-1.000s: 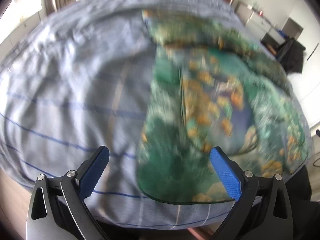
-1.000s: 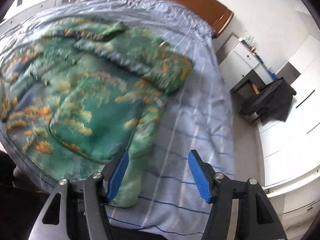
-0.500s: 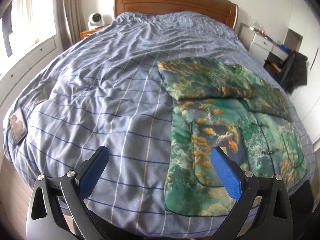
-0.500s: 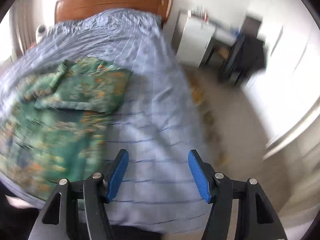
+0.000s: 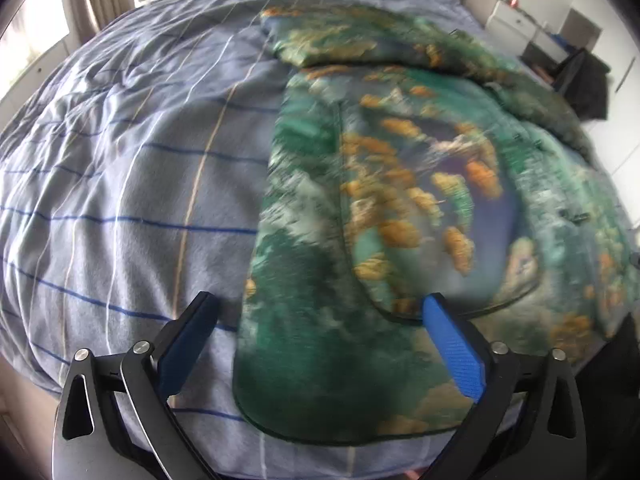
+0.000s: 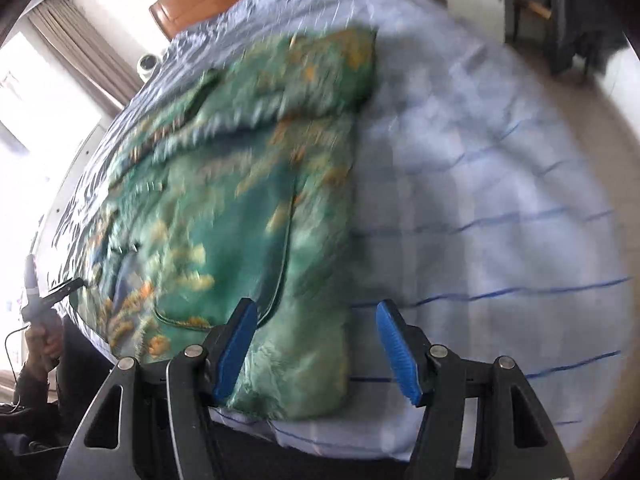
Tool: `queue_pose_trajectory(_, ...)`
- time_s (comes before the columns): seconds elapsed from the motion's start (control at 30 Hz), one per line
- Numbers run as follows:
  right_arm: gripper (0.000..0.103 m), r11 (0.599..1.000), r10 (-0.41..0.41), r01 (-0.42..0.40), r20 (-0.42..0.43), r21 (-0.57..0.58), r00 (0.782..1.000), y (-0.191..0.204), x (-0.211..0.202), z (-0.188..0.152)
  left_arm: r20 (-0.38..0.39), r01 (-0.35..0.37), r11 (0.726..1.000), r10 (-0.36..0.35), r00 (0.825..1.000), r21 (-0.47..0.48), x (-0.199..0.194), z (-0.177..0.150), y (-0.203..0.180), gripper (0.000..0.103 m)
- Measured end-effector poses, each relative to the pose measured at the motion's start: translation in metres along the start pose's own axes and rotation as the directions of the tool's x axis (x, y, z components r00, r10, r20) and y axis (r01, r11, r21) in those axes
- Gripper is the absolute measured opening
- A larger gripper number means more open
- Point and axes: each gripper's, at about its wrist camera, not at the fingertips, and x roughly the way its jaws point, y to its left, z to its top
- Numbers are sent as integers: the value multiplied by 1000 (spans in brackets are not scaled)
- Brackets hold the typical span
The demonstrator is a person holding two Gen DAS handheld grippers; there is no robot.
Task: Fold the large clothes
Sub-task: 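Lower both tools to the jacket hem and grasp it, then lift the hem with both tools and fold it toward the collar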
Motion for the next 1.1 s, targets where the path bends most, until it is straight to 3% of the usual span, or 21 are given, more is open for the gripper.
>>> queue_pose_trajectory(0.13,66,1000,6,-7,-35,-28,999,19,24,-13,0,17,999,-17,1000,-39,-3,-4,8,103)
queue_pose_trajectory(0.27,63,999,8,-9,-45,-31,999,21,20,-14,-59,61,997,-64,996,-52,5,-8,8,102)
queue_pose_trajectory(0.33,44,999,13,-15,-52,-31,999,19,18,-11,-67,86,995,-90,994,-55,2,-10,6,90)
queue_pose_trajectory(0.37,31,999,10,-12,-46,-36,999,21,15,-10,-73,105,993,-109,991,-56,2,-11,6,78)
queue_pose_trajectory(0.4,25,999,14,-15,-40,-35,999,23,12,-8,-82,113,992,-118,990,-59,-1,-11,5,65)
queue_pose_trajectory(0.43,23,999,19,-20,-35,-36,999,24,9,-6,-86,109,992,-114,990,-56,-3,-12,4,57)
queue_pose_trajectory(0.5,18,998,25,-25,-15,-52,1000,32,3,-3,-92,112,992,-117,989,-56,-9,-11,4,25)
queue_pose_trajectory(0.57,16,997,33,-33,8,-71,999,40,-7,1,-94,129,989,-135,986,-69,-16,-8,5,17)
queue_pose_trajectory(0.8,14,992,94,-88,73,-87,993,61,-37,10,-29,166,984,-168,985,-60,-53,-2,4,12)
queue_pose_trajectory(1.1,14,987,135,-129,64,-93,989,59,-56,-4,-5,165,986,-165,986,-29,-92,-20,8,11)
